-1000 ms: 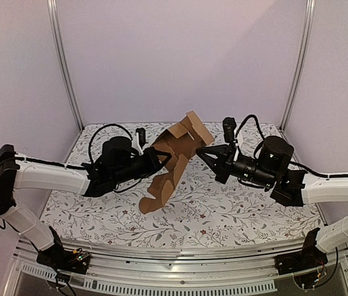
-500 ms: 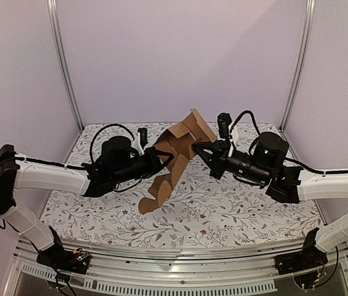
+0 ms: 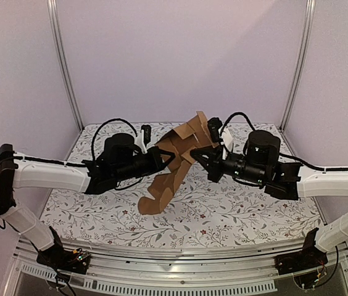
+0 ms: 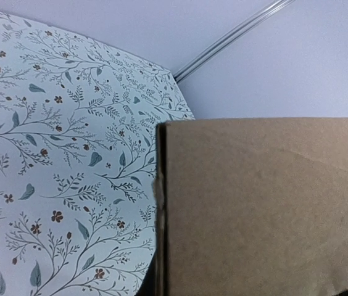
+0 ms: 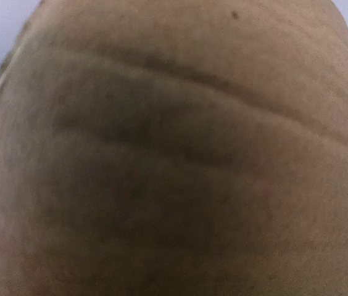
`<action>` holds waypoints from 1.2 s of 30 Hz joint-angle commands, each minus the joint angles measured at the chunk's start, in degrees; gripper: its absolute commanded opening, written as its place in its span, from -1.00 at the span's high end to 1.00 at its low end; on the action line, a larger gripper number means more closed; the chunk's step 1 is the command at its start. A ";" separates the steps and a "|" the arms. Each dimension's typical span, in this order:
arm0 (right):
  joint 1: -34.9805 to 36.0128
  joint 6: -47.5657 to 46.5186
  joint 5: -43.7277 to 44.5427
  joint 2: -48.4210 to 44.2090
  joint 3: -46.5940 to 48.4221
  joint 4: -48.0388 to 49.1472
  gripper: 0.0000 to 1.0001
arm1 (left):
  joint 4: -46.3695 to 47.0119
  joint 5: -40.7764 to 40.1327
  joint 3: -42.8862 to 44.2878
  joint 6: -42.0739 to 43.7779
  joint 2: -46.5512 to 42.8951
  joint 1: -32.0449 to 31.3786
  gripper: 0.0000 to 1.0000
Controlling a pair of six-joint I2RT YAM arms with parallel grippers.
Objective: Fold the paper box
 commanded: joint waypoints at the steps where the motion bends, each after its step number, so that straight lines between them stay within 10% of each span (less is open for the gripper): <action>1: 0.47 -2.43 1.67 -0.33 1.75 -11.77 1.00 | -1.06 1.35 3.63 5.32 -0.43 -2.09 1.00; 16: 0.52 -2.34 0.27 -6.89 2.20 -18.39 0.97 | -4.99 -6.65 4.61 12.33 0.16 -3.20 1.00; 36: 0.45 -7.12 -3.86 -23.94 -1.19 -41.85 0.12 | -4.39 -15.67 1.16 18.88 -0.51 -0.59 1.00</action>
